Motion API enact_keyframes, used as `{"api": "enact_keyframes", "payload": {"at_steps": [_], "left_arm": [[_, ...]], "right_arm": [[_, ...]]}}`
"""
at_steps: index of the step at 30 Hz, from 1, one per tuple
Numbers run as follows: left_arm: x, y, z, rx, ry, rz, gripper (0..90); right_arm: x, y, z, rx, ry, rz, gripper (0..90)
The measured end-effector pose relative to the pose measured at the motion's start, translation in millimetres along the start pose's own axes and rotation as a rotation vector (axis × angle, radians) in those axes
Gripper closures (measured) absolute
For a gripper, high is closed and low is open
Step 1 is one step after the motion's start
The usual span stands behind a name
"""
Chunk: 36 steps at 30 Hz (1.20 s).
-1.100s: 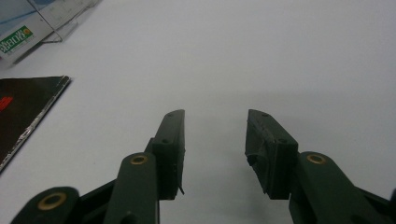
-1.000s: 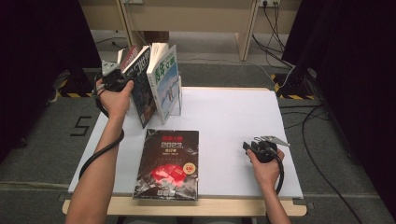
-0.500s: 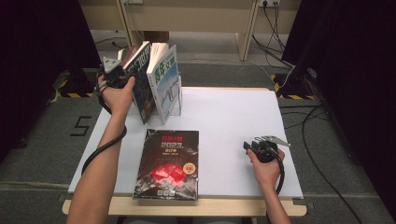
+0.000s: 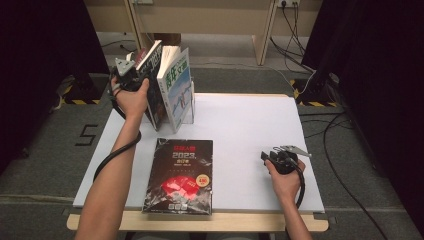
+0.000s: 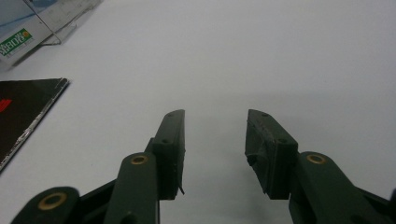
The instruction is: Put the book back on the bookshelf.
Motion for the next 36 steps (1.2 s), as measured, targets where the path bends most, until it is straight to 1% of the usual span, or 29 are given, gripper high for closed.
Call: {"api": "enact_keyframes", "payload": {"at_steps": [2,5,9,12,15,18,19,20,25,28,30,32,36], "left_arm": [[-2.7,-1.5,2.4,0.008,-0.002,0.005,82.3],[-7.0,-4.0,4.8,0.019,0.001,0.001,82.2],[-14.6,-6.8,7.6,0.032,-0.009,-0.002,82.2],[-16.4,-8.0,7.9,0.036,-0.001,0.004,82.1],[-16.7,-9.2,7.8,0.041,-0.003,0.012,82.0],[-18.6,-10.3,7.1,0.044,-0.014,0.032,81.4],[-19.5,-10.9,6.4,0.047,-0.018,0.036,81.1],[-20.3,-11.7,5.4,0.054,-0.02,0.038,80.9],[-22.7,-13.7,1.8,0.054,-0.038,0.048,79.7],[-22.7,-14.3,0.6,0.055,-0.058,0.055,78.8],[-22.9,-14.0,0.1,0.051,-0.065,0.05,78.0],[-22.9,-12.3,-0.6,0.04,-0.07,0.042,75.9],[-24.7,-9.8,-3.0,0.038,-0.083,0.037,69.8]], "right_arm": [[-0.1,-0.1,-0.2,0.0,-0.002,0.002,58.3],[0.5,0.3,-0.4,0.001,0.001,0.0,58.3],[0.0,0.6,-0.3,0.001,-0.001,-0.001,58.3],[0.6,0.5,-0.6,0.002,0.0,0.002,58.3],[0.3,0.4,-0.4,0.003,-0.001,-0.001,58.3],[0.1,-0.1,-0.1,0.004,0.0,-0.006,58.3],[-0.1,-0.9,-0.5,0.004,-0.004,0.001,58.3],[0.2,-0.4,-0.3,0.004,0.0,-0.005,58.2],[-0.6,-1.1,-0.2,0.005,-0.002,-0.01,58.3],[-0.7,-2.1,-0.2,0.005,-0.002,-0.013,58.2],[-0.8,-2.7,0.0,0.006,-0.003,-0.012,58.3],[-1.0,-3.1,0.1,0.007,-0.004,-0.012,58.2],[-2.0,-3.4,0.9,0.007,-0.006,-0.018,58.2]]}}
Point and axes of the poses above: each handheld gripper's, and its own axes: z roughly forward along the jaws, x roughly out of its top, y roughly to its right, the point moved 10 cm from there along z, roughly forward along the jaws, and after that the axes turned 13 degrees about -x, right-handed, at the moved point
